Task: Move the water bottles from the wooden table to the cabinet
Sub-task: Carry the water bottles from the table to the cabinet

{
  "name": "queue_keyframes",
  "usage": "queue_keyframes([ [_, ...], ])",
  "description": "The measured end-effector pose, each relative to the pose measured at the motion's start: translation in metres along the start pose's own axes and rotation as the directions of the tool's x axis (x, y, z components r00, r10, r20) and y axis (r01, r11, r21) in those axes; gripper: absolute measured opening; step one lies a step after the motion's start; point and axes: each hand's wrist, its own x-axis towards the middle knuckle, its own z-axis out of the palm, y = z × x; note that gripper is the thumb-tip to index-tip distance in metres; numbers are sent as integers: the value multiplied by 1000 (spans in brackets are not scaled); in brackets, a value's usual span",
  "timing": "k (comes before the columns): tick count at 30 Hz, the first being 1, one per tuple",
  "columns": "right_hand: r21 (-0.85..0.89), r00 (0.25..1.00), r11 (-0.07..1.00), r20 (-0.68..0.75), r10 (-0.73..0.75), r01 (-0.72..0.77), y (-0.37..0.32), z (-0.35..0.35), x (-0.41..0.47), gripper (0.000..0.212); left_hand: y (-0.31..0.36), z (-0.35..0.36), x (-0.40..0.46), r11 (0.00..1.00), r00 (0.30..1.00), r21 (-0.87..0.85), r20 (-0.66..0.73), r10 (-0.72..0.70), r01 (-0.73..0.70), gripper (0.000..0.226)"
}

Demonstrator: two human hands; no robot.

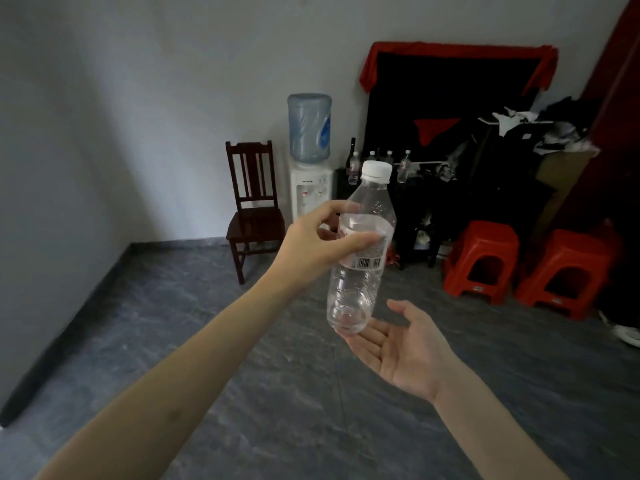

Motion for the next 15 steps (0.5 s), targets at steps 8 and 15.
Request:
queue_keyframes([
  [8, 22, 1000, 1000, -24, -7, 7, -56, -8, 58, 61, -36, 8, 75, 1000, 998, 10, 69, 7, -8, 58],
  [15, 23, 999, 999, 5, -34, 34, -131, -26, 104, 62, -61, 33, 152, 1000, 999, -4, 34, 20, -20, 61],
])
